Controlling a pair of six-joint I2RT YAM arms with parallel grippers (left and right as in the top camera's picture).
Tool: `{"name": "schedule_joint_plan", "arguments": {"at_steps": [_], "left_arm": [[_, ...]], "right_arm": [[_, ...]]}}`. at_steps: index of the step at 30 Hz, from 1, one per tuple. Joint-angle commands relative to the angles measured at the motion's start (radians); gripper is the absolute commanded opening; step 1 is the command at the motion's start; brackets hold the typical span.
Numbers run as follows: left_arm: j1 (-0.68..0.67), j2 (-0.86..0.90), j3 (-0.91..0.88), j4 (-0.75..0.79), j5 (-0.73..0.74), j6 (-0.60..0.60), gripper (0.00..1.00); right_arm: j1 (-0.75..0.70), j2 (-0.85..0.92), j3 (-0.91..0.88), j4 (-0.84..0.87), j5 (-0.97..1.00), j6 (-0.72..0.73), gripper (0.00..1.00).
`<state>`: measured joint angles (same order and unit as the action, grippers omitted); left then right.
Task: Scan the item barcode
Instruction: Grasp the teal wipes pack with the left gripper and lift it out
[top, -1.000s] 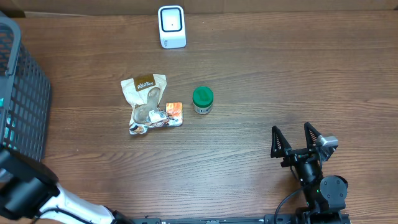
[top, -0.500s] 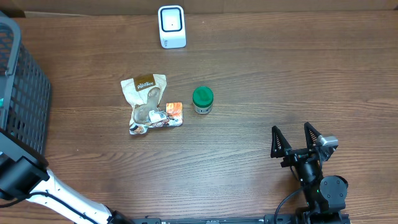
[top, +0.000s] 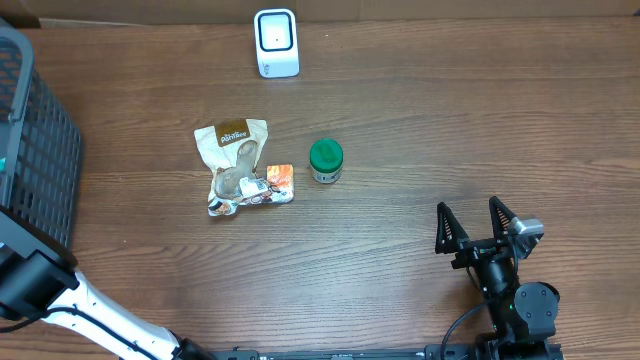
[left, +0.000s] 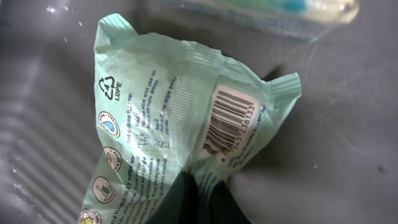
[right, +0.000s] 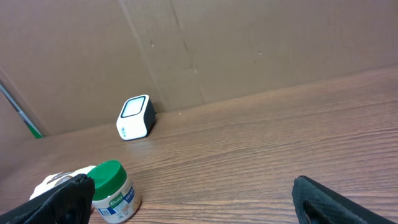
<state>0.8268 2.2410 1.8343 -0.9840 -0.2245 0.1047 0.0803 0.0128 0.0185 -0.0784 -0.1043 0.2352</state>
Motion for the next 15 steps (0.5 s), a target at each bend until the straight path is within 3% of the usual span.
{"name": "schedule_joint_plan", "arguments": {"at_steps": [1, 9, 15], "left_arm": [[0.006, 0.052, -0.024, -0.053, 0.035, -0.042, 0.04], [0.002, -0.174, -0.024, -0.066, 0.051, -0.175, 0.04], [-0.018, -0.421, -0.024, 0.015, 0.186, -0.229, 0.04]], "right_arm": [[0.005, -0.01, -0.011, 0.005, -0.002, 0.003, 1.0], [0.005, -0.01, -0.01, 0.005, -0.002, 0.003, 1.0], [0.005, -0.01, -0.01, 0.005, -0.002, 0.003, 1.0]]}}
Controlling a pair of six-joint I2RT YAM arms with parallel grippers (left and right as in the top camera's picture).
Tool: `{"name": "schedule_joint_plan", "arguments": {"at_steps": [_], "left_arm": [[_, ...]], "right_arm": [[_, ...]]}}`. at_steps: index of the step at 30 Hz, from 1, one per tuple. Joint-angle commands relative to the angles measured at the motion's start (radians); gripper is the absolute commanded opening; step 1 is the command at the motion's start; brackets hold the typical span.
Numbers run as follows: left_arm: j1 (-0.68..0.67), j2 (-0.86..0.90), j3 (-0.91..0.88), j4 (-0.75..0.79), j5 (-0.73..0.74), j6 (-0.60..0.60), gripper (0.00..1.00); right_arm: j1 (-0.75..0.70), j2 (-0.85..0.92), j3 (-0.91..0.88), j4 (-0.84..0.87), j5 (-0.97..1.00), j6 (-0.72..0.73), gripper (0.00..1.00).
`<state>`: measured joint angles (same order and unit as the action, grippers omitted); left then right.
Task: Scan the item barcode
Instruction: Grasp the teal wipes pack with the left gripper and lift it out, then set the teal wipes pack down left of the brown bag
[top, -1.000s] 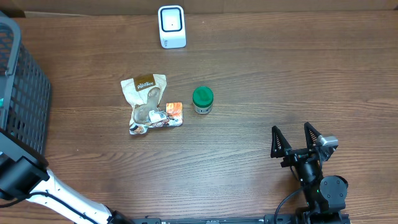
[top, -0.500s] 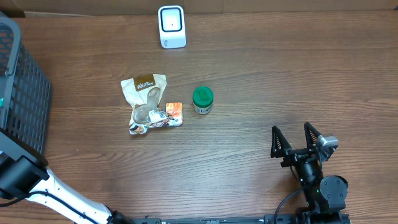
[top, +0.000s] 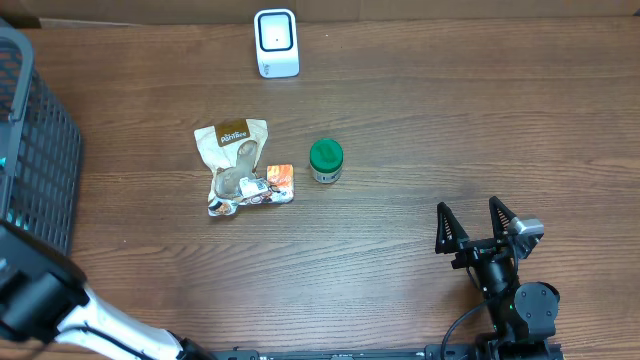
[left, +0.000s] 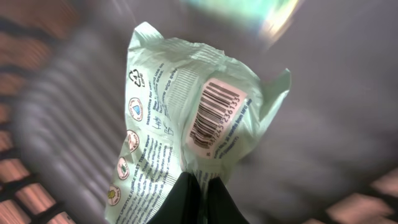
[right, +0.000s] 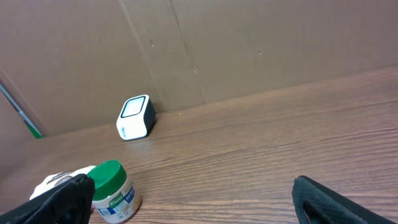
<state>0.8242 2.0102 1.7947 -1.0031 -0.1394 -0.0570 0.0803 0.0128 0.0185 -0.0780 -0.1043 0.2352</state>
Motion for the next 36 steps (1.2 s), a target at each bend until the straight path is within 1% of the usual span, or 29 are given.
{"name": "schedule_joint_plan", "arguments": {"at_steps": [1, 3, 5, 8, 10, 13, 15, 16, 17, 19, 21, 23, 25, 28, 32, 36], "left_arm": [[-0.021, -0.226, 0.016, 0.052, 0.138, -0.082, 0.04], [-0.034, -0.307, 0.016, 0.098, 0.226, -0.111, 0.04], [-0.059, -0.387, 0.016, 0.143, 0.272, -0.117, 0.04], [-0.121, -0.498, 0.016, 0.17, 0.27, -0.12, 0.05], [-0.173, -0.562, 0.016, 0.161, 0.27, -0.12, 0.04], [-0.266, -0.621, 0.016, 0.1, 0.27, -0.12, 0.04], [-0.344, -0.634, 0.016, 0.026, 0.27, -0.12, 0.04], [-0.377, -0.634, 0.015, -0.011, 0.27, -0.12, 0.04], [-0.452, -0.62, 0.007, -0.098, 0.269, -0.125, 0.04], [-0.537, -0.597, -0.018, -0.176, 0.242, -0.124, 0.04], [-0.616, -0.572, -0.069, -0.211, 0.191, -0.124, 0.04], [-0.675, -0.549, -0.141, -0.21, 0.136, -0.124, 0.04], [-0.717, -0.523, -0.236, -0.183, 0.095, -0.133, 0.04], [-0.735, -0.492, -0.374, -0.109, 0.076, -0.146, 0.04], [-0.733, -0.466, -0.563, 0.076, 0.063, -0.14, 0.04], [-0.733, -0.459, -0.673, 0.21, -0.008, -0.137, 0.04]], "right_arm": [[0.005, -0.01, -0.011, 0.005, -0.002, 0.003, 1.0], [0.005, -0.01, -0.011, 0.005, -0.002, 0.003, 1.0], [0.005, -0.01, -0.011, 0.005, -0.002, 0.003, 1.0], [0.005, -0.01, -0.01, 0.005, -0.002, 0.003, 1.0], [0.005, -0.01, -0.01, 0.005, -0.002, 0.003, 1.0], [0.005, -0.01, -0.01, 0.005, -0.002, 0.003, 1.0], [0.005, -0.01, -0.011, 0.005, -0.002, 0.003, 1.0], [0.005, -0.01, -0.011, 0.005, -0.002, 0.003, 1.0], [0.005, -0.01, -0.01, 0.005, -0.002, 0.002, 1.0], [0.005, -0.01, -0.011, 0.005, -0.002, 0.003, 1.0], [0.005, -0.01, -0.01, 0.005, -0.002, 0.003, 1.0], [0.005, -0.01, -0.01, 0.005, -0.002, 0.003, 1.0], [0.005, -0.01, -0.011, 0.005, -0.002, 0.003, 1.0], [0.005, -0.01, -0.011, 0.005, -0.002, 0.003, 1.0], [0.005, -0.01, -0.011, 0.005, -0.002, 0.003, 1.0], [0.005, -0.01, -0.01, 0.005, -0.002, 0.003, 1.0]]}}
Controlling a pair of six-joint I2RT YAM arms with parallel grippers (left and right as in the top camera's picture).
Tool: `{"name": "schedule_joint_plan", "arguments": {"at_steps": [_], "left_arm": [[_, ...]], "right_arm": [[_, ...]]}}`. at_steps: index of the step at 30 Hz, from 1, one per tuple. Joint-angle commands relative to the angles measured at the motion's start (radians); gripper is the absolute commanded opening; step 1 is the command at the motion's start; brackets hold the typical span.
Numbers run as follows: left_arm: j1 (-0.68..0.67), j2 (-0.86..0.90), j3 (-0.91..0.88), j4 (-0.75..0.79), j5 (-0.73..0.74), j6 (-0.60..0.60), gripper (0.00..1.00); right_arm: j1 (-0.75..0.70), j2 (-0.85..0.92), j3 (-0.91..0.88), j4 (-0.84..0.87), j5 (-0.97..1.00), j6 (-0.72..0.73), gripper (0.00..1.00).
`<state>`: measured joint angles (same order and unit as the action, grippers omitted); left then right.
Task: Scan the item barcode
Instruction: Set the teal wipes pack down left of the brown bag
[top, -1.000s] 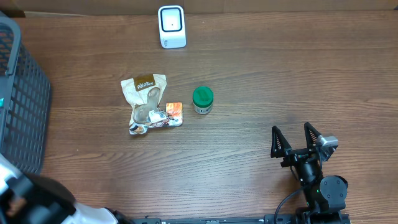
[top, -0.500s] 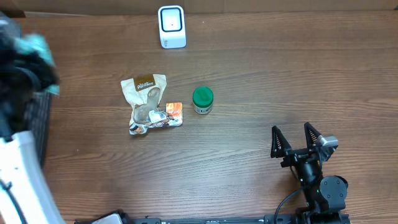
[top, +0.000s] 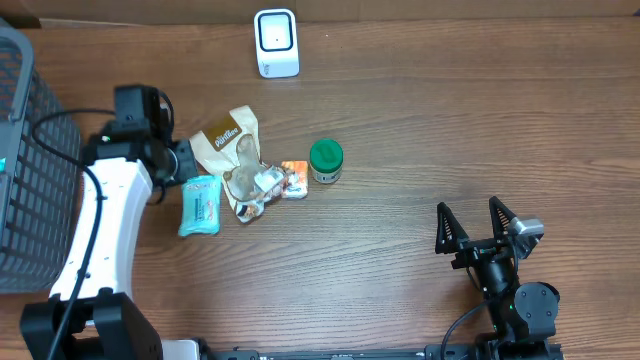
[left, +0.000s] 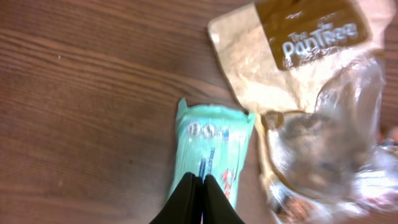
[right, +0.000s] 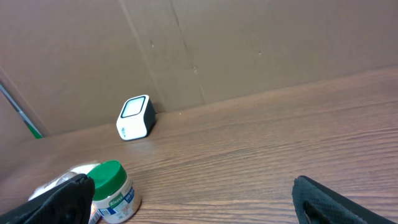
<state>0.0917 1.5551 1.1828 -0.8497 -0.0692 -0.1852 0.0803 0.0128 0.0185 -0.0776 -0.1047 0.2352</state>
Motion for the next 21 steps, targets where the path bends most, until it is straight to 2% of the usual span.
{"name": "schedule_joint_plan", "arguments": {"at_steps": [1, 7, 12, 13, 14, 16, 17, 21], "left_arm": [[0.0, -0.004, -0.073, 0.072, -0.076, -0.009, 0.04], [-0.001, -0.004, -0.077, 0.115, -0.06, -0.01, 0.05], [0.0, -0.02, 0.014, 0.082, -0.06, -0.01, 0.24], [0.0, -0.026, 0.058, 0.06, -0.06, -0.011, 0.31], [0.0, -0.031, 0.103, 0.039, -0.061, -0.02, 0.43], [0.0, -0.037, 0.203, 0.006, -0.061, -0.037, 0.93], [0.0, -0.038, 0.259, -0.007, -0.06, -0.037, 0.99], [0.0, -0.039, 0.467, -0.044, -0.06, -0.064, 0.99]], "right_arm": [[0.005, -0.01, -0.011, 0.004, -0.001, 0.003, 1.0], [0.005, -0.01, -0.01, 0.004, -0.001, 0.003, 1.0], [0.005, -0.01, -0.01, 0.004, -0.001, 0.003, 1.0], [0.005, -0.01, -0.01, 0.004, -0.001, 0.003, 1.0], [0.005, -0.01, -0.011, 0.004, -0.001, 0.003, 1.0], [0.005, -0.01, -0.01, 0.004, -0.001, 0.003, 1.0], [0.005, -0.01, -0.011, 0.004, -0.001, 0.003, 1.0], [0.005, -0.01, -0.011, 0.004, -0.001, 0.003, 1.0]]}}
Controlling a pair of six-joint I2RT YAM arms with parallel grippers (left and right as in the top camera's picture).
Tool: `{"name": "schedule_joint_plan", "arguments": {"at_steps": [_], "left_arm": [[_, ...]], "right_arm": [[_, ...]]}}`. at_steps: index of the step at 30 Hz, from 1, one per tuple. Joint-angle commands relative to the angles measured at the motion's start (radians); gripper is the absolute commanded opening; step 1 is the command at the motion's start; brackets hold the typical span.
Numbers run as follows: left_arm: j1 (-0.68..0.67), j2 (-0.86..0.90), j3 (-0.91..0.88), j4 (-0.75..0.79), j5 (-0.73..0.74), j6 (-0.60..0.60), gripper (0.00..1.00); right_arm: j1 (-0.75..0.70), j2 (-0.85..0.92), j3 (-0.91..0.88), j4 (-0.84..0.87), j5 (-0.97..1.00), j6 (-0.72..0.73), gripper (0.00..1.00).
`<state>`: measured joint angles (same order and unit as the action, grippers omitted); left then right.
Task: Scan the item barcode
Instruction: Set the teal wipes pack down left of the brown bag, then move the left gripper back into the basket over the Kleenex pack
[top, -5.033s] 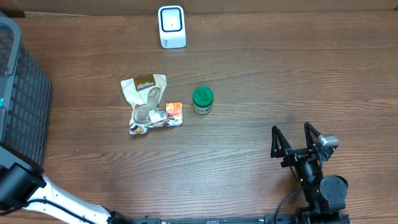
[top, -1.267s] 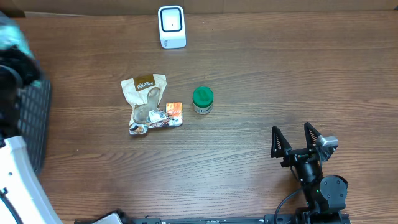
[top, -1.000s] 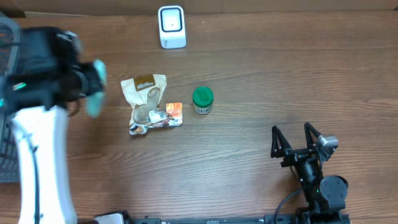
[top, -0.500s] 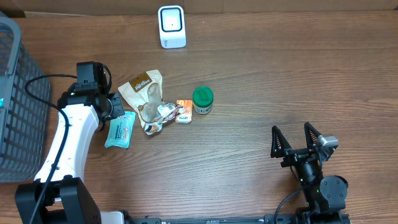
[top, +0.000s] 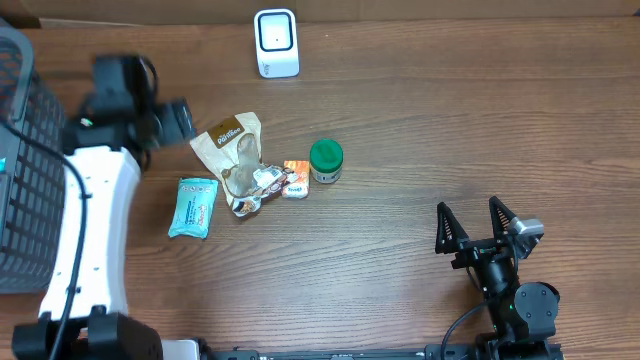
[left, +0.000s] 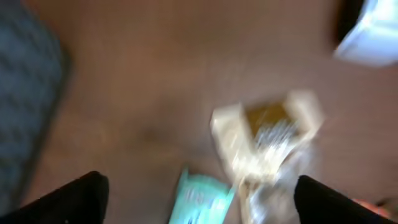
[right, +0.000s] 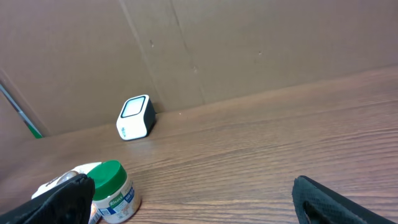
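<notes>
A mint-green wipes packet lies flat on the wooden table, left of a brown snack pouch. The blurred left wrist view shows the same packet just below and between the spread jaws. My left gripper hangs open above the table, up and left of the packet, holding nothing. The white barcode scanner stands at the far edge of the table; it is also in the right wrist view. My right gripper rests open at the near right, empty.
A dark mesh basket stands at the left edge. A small orange packet and a green-lidded jar sit right of the pouch. A brown cardboard wall runs behind the scanner.
My left gripper was shut on the mint packet where it lay on the table; now it is open, higher and farther back left. The packet stays lying on the table. The right arm is unchanged.
My left gripper held the mint packet inside the basket, barcode showing, then higher within the basket. Later it held the packet on the table beside the pouch, which had shifted right with the orange packet. Now the packet lies released.
</notes>
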<state>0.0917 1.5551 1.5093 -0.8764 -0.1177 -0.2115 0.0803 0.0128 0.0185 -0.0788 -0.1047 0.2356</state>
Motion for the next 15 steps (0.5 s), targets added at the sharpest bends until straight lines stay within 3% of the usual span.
{"name": "schedule_joint_plan", "arguments": {"at_steps": [1, 7, 15], "left_arm": [[0.001, -0.039, 0.191, -0.037, -0.012, -0.052, 1.0], [0.068, -0.039, 0.395, -0.067, -0.013, -0.094, 1.0], [0.359, -0.034, 0.44, -0.066, -0.024, -0.177, 1.0]], "right_arm": [[0.005, -0.01, -0.01, 0.005, -0.001, 0.002, 1.0], [0.005, -0.01, -0.011, 0.005, -0.001, 0.002, 1.0], [0.005, -0.01, -0.011, 0.005, -0.001, 0.002, 1.0]]}}
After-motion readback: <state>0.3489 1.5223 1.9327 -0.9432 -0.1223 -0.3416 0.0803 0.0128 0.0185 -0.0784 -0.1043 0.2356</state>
